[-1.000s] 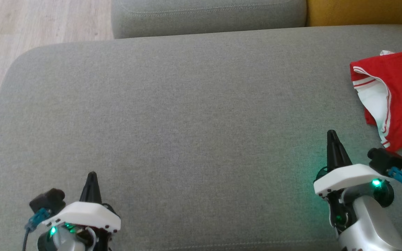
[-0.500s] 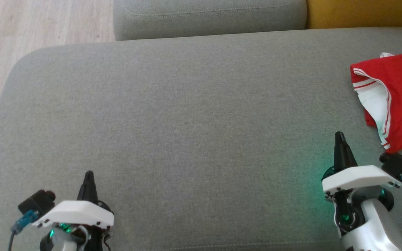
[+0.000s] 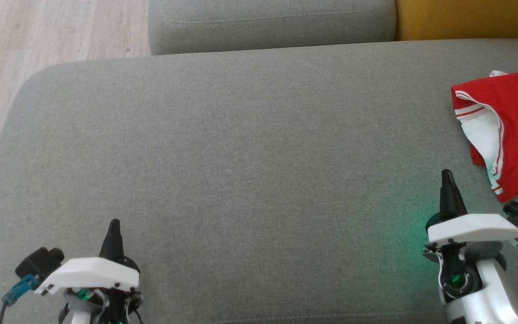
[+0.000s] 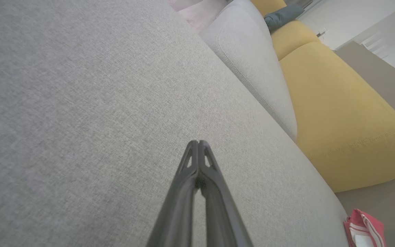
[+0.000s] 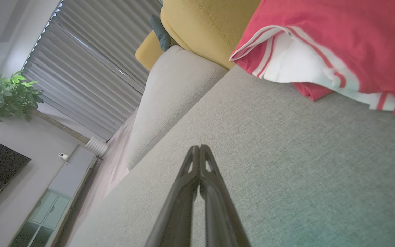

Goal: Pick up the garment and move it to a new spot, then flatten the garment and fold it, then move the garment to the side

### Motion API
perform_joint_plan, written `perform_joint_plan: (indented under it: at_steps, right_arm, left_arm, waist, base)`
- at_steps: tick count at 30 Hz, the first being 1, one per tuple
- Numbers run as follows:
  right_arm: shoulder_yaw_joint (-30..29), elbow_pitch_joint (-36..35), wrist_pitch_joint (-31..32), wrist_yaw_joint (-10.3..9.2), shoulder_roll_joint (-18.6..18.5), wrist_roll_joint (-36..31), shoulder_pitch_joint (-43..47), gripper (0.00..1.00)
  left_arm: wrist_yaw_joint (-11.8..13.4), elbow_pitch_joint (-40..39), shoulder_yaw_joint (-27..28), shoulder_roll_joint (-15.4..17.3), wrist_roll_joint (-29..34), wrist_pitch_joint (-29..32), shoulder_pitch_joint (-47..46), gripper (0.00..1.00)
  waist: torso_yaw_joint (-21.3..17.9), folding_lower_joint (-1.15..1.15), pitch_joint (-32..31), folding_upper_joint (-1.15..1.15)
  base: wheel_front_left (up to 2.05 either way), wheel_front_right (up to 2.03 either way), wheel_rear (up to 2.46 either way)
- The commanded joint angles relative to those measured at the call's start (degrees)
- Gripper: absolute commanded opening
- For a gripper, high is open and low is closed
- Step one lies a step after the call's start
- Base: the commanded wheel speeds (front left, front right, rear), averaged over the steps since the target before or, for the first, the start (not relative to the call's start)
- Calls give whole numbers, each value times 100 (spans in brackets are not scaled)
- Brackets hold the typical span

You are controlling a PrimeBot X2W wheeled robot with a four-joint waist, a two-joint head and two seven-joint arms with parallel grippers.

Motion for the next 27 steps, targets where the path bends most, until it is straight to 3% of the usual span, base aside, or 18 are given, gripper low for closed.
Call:
perform_joint_plan:
  at_steps: [1,27]
  right_arm:
    - [23,-258,40,18,-29,195,-62,0]
    - [-176,-800,495,26,-28,2000,238,0]
  left_arm:
    - [-52,-233,178,62,-172,42,-281,0]
    - [-344,-434,462,78,-1882,498,-308,0]
  waist:
    - [3,0,-6,0]
    - [44,0,-103,0]
  base:
    - [0,0,0]
    - [0,0,0]
